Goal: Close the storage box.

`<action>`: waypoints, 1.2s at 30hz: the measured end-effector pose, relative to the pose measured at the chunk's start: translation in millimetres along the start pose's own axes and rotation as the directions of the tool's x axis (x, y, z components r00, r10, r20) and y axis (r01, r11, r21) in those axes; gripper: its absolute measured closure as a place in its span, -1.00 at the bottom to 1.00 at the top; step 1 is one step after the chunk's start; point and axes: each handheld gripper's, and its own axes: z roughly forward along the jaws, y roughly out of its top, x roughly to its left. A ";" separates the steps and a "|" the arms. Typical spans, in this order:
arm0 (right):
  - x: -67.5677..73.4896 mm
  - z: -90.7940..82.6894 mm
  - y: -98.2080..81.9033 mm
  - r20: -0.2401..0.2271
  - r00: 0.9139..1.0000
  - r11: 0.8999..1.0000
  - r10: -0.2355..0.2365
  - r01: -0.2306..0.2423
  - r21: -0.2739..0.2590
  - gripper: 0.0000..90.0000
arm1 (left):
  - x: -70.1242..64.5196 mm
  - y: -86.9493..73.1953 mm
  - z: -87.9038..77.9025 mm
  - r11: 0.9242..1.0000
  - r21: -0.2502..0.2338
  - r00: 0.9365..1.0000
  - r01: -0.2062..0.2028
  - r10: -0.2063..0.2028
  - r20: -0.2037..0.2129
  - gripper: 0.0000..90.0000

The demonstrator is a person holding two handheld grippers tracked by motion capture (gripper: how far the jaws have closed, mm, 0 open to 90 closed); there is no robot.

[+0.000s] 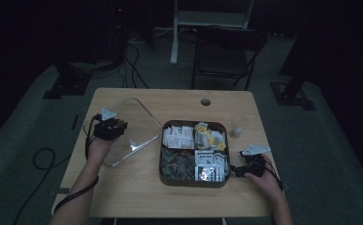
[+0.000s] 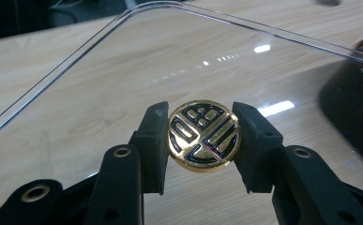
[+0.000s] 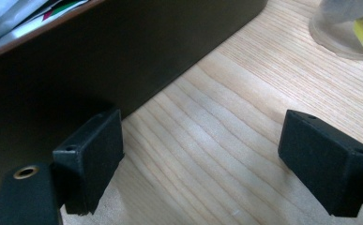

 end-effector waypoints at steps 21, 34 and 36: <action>0.0 0.0 0.0 0.000 1.000 1.000 0.000 0.000 0.000 -0.69 | -71.7 30.9 -2.1 0.983 -0.060 0.955 -0.172 0.181 0.236 0.32; 0.0 0.0 0.0 0.000 1.000 1.000 0.000 0.000 -0.001 -0.69 | -126.7 44.0 2.1 0.951 -0.103 0.882 -0.292 0.309 0.356 0.32; -0.1 0.0 0.0 0.001 1.000 1.000 -0.002 0.002 -0.001 -0.69 | -134.5 44.6 3.5 0.948 -0.110 0.871 -0.298 0.317 0.375 0.32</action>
